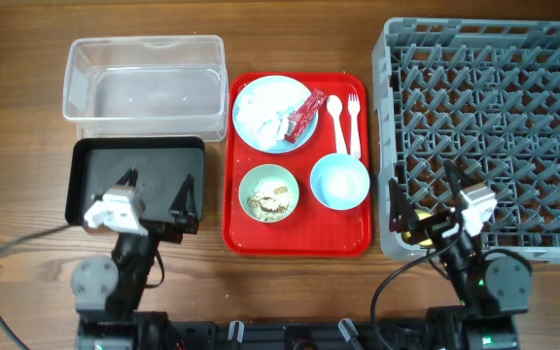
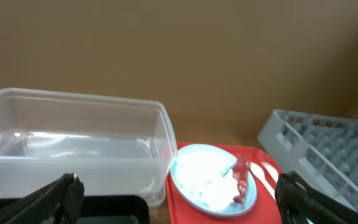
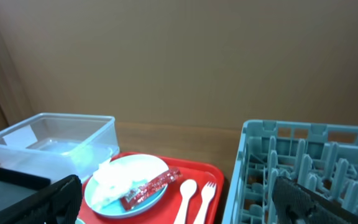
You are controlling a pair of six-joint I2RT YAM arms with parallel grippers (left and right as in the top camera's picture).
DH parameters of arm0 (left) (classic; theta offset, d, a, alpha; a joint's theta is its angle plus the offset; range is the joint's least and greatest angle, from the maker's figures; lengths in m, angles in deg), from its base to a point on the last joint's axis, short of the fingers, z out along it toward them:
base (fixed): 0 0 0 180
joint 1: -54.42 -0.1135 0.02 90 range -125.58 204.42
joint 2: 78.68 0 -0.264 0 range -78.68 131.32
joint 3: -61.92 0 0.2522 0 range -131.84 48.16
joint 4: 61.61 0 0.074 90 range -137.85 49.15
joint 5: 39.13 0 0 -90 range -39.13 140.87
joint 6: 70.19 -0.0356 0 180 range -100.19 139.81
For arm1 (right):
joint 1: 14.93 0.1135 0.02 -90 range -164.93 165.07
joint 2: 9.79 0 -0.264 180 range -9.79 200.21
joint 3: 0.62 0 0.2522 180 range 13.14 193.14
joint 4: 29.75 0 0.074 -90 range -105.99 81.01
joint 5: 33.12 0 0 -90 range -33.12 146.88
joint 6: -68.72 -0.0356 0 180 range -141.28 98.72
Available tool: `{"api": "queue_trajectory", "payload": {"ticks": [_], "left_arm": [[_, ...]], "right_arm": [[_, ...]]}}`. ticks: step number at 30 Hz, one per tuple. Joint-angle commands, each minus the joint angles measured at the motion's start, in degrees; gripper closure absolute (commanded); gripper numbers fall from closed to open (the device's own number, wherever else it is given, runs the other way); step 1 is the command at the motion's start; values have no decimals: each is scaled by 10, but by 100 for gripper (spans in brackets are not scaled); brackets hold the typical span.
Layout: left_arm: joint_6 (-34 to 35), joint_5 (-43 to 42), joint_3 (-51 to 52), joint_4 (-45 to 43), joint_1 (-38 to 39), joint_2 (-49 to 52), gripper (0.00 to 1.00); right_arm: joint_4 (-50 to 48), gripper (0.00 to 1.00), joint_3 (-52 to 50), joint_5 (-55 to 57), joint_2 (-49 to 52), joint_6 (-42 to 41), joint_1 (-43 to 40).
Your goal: Sort waste into correct bins and load items into the dishwasher rack
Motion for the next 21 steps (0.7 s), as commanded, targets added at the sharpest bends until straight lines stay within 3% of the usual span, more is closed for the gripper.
{"api": "queue_trajectory", "payload": {"ticks": [1, 8, 12, 16, 21], "left_arm": [[-57, -35, -116, 41, -5, 121, 0], [-77, -35, -328, 133, 27, 344, 1], [-130, -35, -433, 173, 80, 455, 0], [-134, 5, -560, 252, 145, 590, 0], [-134, 17, -714, 363, 203, 757, 0]], "right_arm": [[41, 0, 107, -23, 90, -7, 3], [193, 0, 291, -42, 251, 14, 3], [306, 0, 399, -44, 339, 22, 3], [407, 0, 500, -43, 417, 24, 3], [449, 0, 548, -44, 468, 37, 3]]}}
